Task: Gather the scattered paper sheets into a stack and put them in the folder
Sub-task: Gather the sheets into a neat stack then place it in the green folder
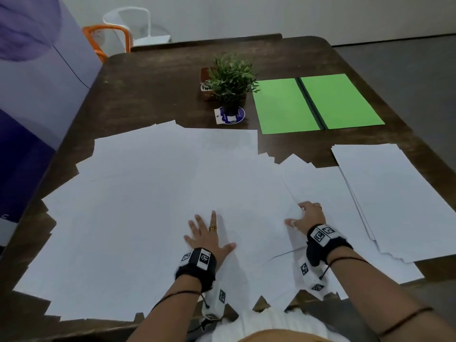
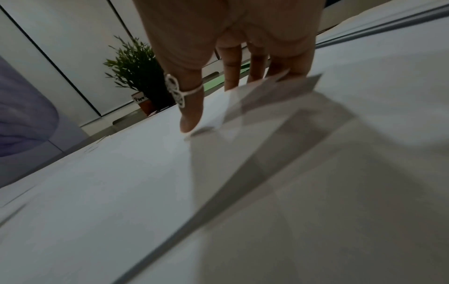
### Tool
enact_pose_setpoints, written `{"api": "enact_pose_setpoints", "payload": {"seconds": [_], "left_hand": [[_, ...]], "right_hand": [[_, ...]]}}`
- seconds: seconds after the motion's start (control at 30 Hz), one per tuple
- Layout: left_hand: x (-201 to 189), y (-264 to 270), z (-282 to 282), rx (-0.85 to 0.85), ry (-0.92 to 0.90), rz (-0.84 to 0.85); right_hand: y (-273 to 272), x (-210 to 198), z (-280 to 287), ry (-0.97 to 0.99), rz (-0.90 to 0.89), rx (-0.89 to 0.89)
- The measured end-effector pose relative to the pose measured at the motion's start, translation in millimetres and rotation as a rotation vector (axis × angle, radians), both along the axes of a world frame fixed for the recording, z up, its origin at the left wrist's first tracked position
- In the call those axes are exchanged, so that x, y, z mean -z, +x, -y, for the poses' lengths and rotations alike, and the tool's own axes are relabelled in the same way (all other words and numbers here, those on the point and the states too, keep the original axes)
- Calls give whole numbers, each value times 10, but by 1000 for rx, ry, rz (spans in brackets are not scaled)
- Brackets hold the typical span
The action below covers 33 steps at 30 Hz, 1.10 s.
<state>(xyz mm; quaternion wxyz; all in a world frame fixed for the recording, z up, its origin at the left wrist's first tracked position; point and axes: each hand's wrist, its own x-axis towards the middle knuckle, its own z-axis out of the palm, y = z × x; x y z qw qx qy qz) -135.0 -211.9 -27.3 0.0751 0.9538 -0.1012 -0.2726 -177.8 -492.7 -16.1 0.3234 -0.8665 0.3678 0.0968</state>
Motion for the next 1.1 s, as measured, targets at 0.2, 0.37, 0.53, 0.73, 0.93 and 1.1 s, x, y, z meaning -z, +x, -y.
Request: {"api": "enact_pose_setpoints", "payload": {"seconds": [0.2, 0.37, 0.53, 0.73, 0.93, 1.1], "left_hand": [[-25, -53, 89, 114, -60, 34], [18, -5, 107, 98, -138, -14], [-25, 152, 9, 62, -494, 34], [-88, 280, -321, -244, -8, 87], [21, 304, -414, -170, -2, 83], [42, 375, -419, -129, 122, 191]], "right_hand": [[69, 19, -194, -72, -38, -74], [-6, 56, -204, -34, -77, -196], [70, -5, -198, -3, 54, -107], [112, -117, -291, 221, 269, 156], [60, -113, -404, 190, 366, 239], [11, -76, -390, 207, 344, 221]]}}
